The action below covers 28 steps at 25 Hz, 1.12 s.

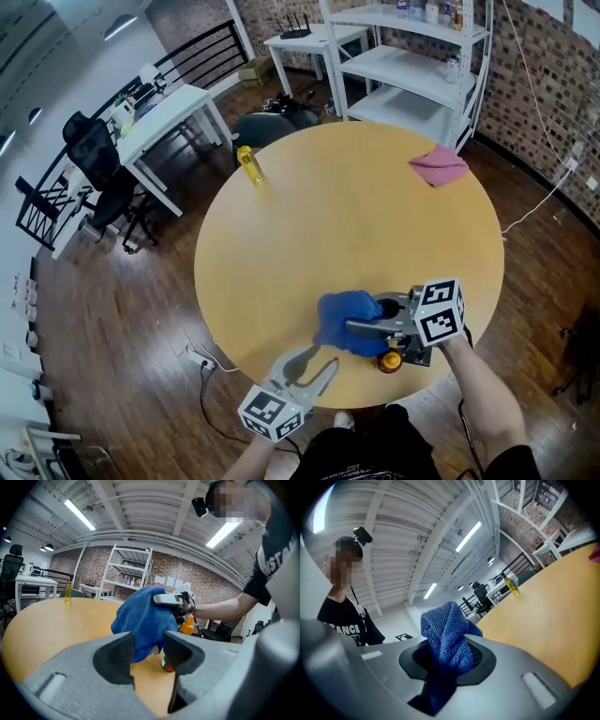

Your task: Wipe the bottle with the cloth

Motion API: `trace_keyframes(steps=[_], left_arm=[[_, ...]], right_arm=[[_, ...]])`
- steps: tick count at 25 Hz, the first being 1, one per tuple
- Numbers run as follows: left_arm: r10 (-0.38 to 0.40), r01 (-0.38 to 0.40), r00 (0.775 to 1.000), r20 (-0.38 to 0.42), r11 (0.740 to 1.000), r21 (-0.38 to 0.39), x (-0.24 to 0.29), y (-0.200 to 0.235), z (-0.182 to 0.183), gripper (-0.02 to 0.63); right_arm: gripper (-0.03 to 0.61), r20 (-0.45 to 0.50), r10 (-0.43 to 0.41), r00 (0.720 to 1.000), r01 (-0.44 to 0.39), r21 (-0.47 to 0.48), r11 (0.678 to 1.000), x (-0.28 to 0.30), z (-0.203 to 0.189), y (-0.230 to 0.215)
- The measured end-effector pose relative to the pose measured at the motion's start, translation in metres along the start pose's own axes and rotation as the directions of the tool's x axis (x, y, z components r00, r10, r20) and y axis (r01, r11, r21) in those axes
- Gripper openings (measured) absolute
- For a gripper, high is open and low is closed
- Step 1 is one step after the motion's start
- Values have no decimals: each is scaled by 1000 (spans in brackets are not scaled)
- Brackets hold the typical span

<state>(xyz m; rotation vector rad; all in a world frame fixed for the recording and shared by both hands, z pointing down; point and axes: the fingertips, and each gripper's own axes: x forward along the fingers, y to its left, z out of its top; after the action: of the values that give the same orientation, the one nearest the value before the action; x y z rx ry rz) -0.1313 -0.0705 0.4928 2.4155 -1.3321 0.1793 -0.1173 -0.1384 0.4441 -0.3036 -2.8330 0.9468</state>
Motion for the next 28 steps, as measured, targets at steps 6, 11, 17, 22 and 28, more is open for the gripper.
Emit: trace_keyframes(steps=[6, 11, 17, 22, 28], left_arm=[[25, -25, 1000, 1, 1000, -4, 5, 3, 2, 186], [22, -22, 1000, -6, 1000, -4, 6, 9, 2, 186], [-15, 15, 1000, -13, 1000, 5, 16, 3, 3, 187], [-54, 55, 998, -21, 998, 21, 24, -5, 4, 186], [-103, 104, 994, -21, 994, 32, 29, -15, 6, 187]], right_arm=[[80, -81, 36, 996, -39, -32, 999, -5, -13, -1], [80, -63, -5, 998, 0, -84, 996, -24, -14, 1], [80, -8, -59, 998, 58, -87, 994, -53, -17, 5], [80, 27, -108, 994, 110, -86, 990, -76, -24, 9], [80, 81, -189, 979, 196, -79, 978, -102, -34, 19]])
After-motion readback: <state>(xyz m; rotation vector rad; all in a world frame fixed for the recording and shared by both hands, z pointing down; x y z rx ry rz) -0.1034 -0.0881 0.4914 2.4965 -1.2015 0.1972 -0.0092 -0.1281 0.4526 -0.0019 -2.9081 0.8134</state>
